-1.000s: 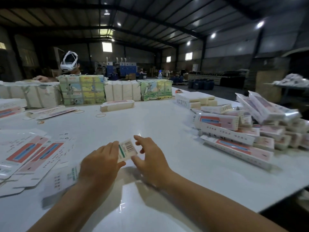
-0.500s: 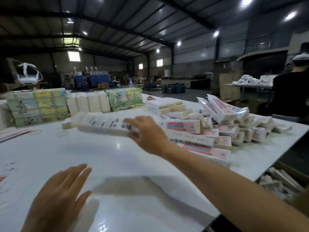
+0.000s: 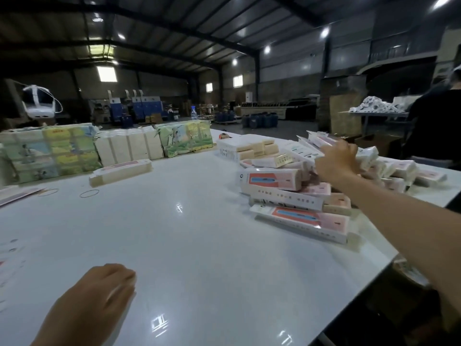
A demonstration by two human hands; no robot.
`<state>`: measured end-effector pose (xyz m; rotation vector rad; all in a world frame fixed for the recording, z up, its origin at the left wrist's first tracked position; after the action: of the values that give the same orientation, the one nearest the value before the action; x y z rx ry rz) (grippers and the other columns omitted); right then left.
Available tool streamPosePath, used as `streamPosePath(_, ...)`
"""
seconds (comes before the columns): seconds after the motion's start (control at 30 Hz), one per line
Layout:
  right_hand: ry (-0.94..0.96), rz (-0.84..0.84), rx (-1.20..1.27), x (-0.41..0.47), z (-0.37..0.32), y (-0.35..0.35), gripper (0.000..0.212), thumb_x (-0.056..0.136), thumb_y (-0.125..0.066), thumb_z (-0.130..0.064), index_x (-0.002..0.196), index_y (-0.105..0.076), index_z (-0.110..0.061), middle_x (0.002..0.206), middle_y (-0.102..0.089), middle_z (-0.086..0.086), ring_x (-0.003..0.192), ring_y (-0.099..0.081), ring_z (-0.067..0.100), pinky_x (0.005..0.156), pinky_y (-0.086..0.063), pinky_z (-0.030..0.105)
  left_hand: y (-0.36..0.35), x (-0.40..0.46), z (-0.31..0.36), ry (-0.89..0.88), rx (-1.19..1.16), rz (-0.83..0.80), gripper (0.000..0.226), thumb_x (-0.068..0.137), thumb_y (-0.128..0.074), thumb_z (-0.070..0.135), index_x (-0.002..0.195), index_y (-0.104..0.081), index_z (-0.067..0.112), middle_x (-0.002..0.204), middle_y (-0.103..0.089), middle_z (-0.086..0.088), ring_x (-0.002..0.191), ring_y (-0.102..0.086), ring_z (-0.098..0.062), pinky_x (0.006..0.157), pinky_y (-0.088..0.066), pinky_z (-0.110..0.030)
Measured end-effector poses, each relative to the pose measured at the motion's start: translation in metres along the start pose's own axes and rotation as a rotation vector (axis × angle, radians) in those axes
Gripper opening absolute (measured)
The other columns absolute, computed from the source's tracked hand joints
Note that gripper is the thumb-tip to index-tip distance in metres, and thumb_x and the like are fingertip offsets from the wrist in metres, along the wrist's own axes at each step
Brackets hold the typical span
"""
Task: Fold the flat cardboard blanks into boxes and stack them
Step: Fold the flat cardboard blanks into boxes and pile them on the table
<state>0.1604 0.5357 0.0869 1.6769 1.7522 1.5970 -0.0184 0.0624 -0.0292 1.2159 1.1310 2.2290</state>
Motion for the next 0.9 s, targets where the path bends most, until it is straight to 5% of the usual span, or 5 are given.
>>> streamPosePath(0.13,0.343,0.098,0.283,-0.04,-0.091,0.039,0.035,0.092,-0.049,-0.014,0.125,-0.06,-0.013,0.132,-0.054,0.012,0.12,-0.043,0.03,0.099,-0.037,0.044,0.003,-0.003,0.009,0.041,0.047,0.015,0.02,0.08,-0.051,0.042,0.099,-0.054,0.039,0.096,-0.053,0.029,0.092,-0.049,0.001,0.072,-0.045,-0.031)
streamPosePath(0.3,0.814,-0.252,0.421,-0.177,-0.207,0.005,0.028,0.093,-0.047,-0.017,0.109,-0.07,-0.014,0.117,-0.067,0.006,0.108,-0.058,0.025,0.092,-0.047,0.036,0.003,-0.007,0.009,0.09,0.135,-0.119,0.036,0.088,-0.032,0.036,0.099,-0.065,0.027,0.105,-0.058,0.019,0.103,-0.05,-0.004,0.082,-0.036,-0.018)
streamPosePath(0.57,0.971,-0.453,0.242,-0.287,-0.232,-0.084,0.028,0.097,-0.038,-0.023,0.098,-0.065,-0.017,0.105,-0.059,-0.003,0.103,-0.05,0.02,0.083,-0.042,0.029,0.012,-0.008,0.008,0.179,0.094,-0.082,0.026,0.092,-0.045,0.018,0.098,-0.07,0.017,0.103,-0.066,0.003,0.097,-0.056,-0.014,0.086,-0.044,-0.031)
streamPosePath(0.73,0.961,-0.425,0.324,-0.285,-0.23,-0.086,0.03,0.098,-0.039,-0.028,0.101,-0.068,-0.02,0.109,-0.061,-0.01,0.103,-0.051,0.013,0.085,-0.044,0.027,0.072,0.016,-0.064,0.574,0.203,-0.07,0.028,0.085,-0.055,0.034,0.11,-0.063,0.023,0.115,-0.06,0.004,0.106,-0.055,-0.018,0.084,-0.045,-0.031)
streamPosePath(0.9,0.957,-0.384,0.327,-0.284,-0.234,-0.086,0.027,0.097,-0.042,-0.029,0.106,-0.067,-0.027,0.114,-0.059,-0.015,0.105,-0.05,0.011,0.084,-0.041,0.024,0.136,-0.014,-0.162,1.073,0.481,-0.253,0.088,0.067,-0.063,0.073,0.132,-0.042,0.016,0.136,-0.036,-0.013,0.127,-0.031,-0.031,0.095,-0.035,-0.043)
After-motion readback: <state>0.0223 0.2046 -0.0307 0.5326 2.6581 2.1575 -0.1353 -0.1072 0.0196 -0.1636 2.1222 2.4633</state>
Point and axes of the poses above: each hand's wrist, its own x-axis towards the middle knuckle, its own y-axis out of the back of the hand, z = x × y, the point moved 4 cm from there along x, towards the middle knuckle
